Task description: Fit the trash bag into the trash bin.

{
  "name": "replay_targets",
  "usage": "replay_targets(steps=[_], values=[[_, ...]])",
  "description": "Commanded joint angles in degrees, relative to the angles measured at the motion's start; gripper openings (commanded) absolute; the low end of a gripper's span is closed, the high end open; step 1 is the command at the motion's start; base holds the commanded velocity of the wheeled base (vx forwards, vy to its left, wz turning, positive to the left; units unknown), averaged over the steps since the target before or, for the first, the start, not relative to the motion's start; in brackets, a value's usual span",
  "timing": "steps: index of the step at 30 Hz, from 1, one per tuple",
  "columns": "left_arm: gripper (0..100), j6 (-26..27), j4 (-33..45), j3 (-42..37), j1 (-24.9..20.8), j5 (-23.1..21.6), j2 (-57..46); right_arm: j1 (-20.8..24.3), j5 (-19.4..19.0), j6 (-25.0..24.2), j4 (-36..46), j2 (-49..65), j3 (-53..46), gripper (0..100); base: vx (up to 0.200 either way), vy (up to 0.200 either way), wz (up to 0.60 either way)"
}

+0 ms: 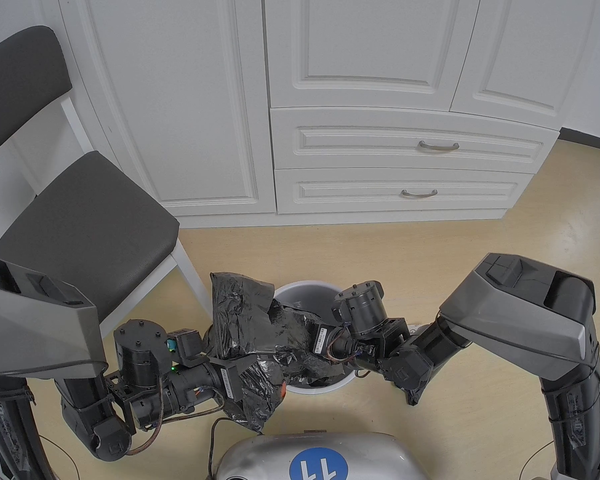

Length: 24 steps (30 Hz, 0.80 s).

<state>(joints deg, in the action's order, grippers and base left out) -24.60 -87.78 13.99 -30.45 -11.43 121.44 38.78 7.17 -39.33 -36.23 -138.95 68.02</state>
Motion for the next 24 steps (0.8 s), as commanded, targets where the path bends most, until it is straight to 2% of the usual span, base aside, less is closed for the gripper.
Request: replay_targets(steps=[1, 4, 11, 24], values=[[0, 2.54, 0.07, 0.07, 0.75, 0.1, 0.9, 0.07, -0.84, -1.1, 0.2, -1.68, 0.88, 0, 0.0, 0.0, 0.0], [0, 6.93, -0.02, 0.42, -0.22, 2.12, 1.16, -0.02, -1.54, -1.28, 0.11, -3.17, 2.11, 0, 0.0, 0.0, 0.0], [0, 7.81, 0.33, 9.47, -5.76, 7.13, 3.8, 0.16, -1.54, -2.6, 0.2, -5.37, 3.96, 0, 0.0, 0.0, 0.0], [0, 7.9, 0.42, 16.33, -6.81, 7.48, 6.79, -3.18, -1.19, -2.77, 0.28, -3.87, 5.54, 0, 0.0, 0.0, 0.0]])
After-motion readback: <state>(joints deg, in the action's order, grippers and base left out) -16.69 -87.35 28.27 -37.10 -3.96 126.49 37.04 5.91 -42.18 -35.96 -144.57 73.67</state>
